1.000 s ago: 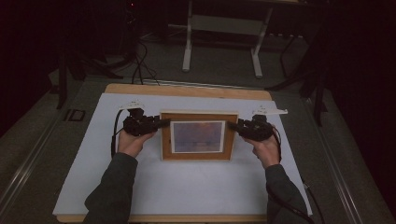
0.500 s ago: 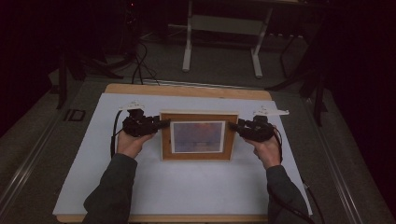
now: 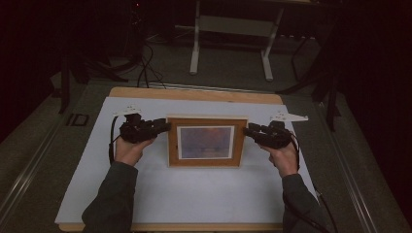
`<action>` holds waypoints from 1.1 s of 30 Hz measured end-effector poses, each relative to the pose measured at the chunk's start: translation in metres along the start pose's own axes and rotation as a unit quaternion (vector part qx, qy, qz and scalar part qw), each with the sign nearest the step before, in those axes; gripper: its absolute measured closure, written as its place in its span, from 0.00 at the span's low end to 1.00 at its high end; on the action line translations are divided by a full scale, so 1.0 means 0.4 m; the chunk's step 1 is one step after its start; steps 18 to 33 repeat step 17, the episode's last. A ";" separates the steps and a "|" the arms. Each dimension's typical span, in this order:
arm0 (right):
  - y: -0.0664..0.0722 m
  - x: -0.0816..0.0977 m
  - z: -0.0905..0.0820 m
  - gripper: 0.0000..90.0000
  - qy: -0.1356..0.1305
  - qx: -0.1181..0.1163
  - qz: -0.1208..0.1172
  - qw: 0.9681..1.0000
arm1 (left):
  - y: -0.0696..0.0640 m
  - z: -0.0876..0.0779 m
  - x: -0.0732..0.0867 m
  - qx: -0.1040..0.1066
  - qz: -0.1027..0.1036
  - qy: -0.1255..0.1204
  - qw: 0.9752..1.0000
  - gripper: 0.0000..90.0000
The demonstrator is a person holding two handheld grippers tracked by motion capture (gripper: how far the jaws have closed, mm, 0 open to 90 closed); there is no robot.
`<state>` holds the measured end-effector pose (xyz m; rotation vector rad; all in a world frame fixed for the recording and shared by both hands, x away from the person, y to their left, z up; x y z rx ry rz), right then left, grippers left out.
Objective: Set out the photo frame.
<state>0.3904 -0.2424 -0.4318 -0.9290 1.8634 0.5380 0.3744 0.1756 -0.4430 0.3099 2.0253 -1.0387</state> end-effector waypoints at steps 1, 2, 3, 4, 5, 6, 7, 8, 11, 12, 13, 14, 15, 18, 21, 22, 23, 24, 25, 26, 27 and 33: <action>-0.001 0.001 -0.002 0.68 0.000 0.000 0.000 1.000 | 0.002 -0.005 0.000 -0.001 -0.001 -0.002 1.000 0.67; -0.002 0.003 -0.005 0.68 -0.001 0.001 0.002 1.000 | 0.005 -0.010 0.000 -0.002 -0.003 -0.004 1.000 0.67; -0.003 0.005 -0.007 0.68 -0.002 0.001 0.004 1.000 | 0.007 -0.016 0.000 -0.004 -0.002 -0.005 1.000 0.67; -0.004 0.008 -0.009 0.68 -0.002 0.001 0.004 1.000 | 0.009 -0.020 0.001 -0.004 -0.005 -0.008 1.000 0.67; -0.005 0.010 -0.011 0.68 -0.002 0.002 0.005 1.000 | 0.012 -0.026 0.002 -0.005 -0.005 -0.009 1.000 0.67; -0.005 0.013 -0.013 0.68 -0.002 0.002 0.005 1.000 | 0.014 -0.031 0.003 -0.007 -0.007 -0.010 1.000 0.67; -0.005 0.015 -0.015 0.68 -0.002 0.002 0.005 1.000 | 0.015 -0.036 0.004 -0.009 -0.007 -0.011 1.000 0.67; -0.005 0.015 -0.015 0.68 -0.002 0.002 0.005 1.000 | 0.015 -0.036 0.004 -0.009 -0.007 -0.011 1.000 0.67; -0.007 0.026 -0.027 0.67 -0.004 0.003 0.008 1.000 | 0.022 -0.061 0.015 -0.016 -0.007 -0.018 1.000 0.67; -0.007 0.029 -0.031 0.68 -0.005 0.003 0.010 1.000 | 0.025 -0.067 0.018 -0.019 -0.007 -0.019 1.000 0.67; -0.008 0.034 -0.034 0.67 -0.005 0.003 0.010 1.000 | 0.028 -0.074 0.022 -0.023 -0.007 -0.020 1.000 0.67; -0.009 0.038 -0.036 0.68 -0.005 0.004 0.011 1.000 | 0.031 -0.080 0.025 -0.028 -0.006 -0.020 0.999 0.67; -0.010 0.044 -0.039 0.67 -0.003 0.004 0.012 1.000 | 0.035 -0.085 0.030 -0.033 -0.007 -0.020 0.999 0.67; -0.011 0.049 -0.041 0.67 0.000 0.006 0.012 1.000 | 0.039 -0.091 0.035 -0.041 -0.005 -0.019 0.999 0.67; -0.011 0.049 -0.041 0.67 0.000 0.006 0.012 1.000 | 0.039 -0.091 0.035 -0.041 -0.005 -0.019 0.999 0.67; -0.011 0.049 -0.041 0.67 0.000 0.006 0.012 1.000 | 0.039 -0.091 0.035 -0.041 -0.005 -0.019 0.999 0.67; -0.011 0.049 -0.041 0.67 0.000 0.006 0.012 1.000 | 0.039 -0.091 0.035 -0.041 -0.005 -0.019 0.999 0.67; -0.011 0.049 -0.041 0.67 0.000 0.006 0.012 1.000 | 0.039 -0.091 0.035 -0.041 -0.005 -0.019 0.999 0.67; -0.011 0.049 -0.041 0.67 0.000 0.006 0.012 1.000 | 0.039 -0.091 0.035 -0.041 -0.005 -0.019 0.999 0.67; -0.011 0.049 -0.041 0.67 0.000 0.006 0.012 1.000 | 0.039 -0.091 0.035 -0.041 -0.005 -0.019 0.999 0.67; -0.011 0.049 -0.041 0.67 0.000 0.006 0.012 1.000 | 0.039 -0.091 0.035 -0.041 -0.005 -0.019 0.999 0.67; -0.011 0.049 -0.041 0.67 0.000 0.006 0.012 1.000 | 0.039 -0.091 0.035 -0.041 -0.005 -0.019 0.999 0.67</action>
Point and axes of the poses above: each handheld gripper's, and its own axes: z roughly forward along the jaws, x roughly out of its underside, y roughly to its left, the point moved 2 cm from there along z, roughly forward along the jaws, and after that the axes turned 14 degrees about -z, right-handed, at the moved point
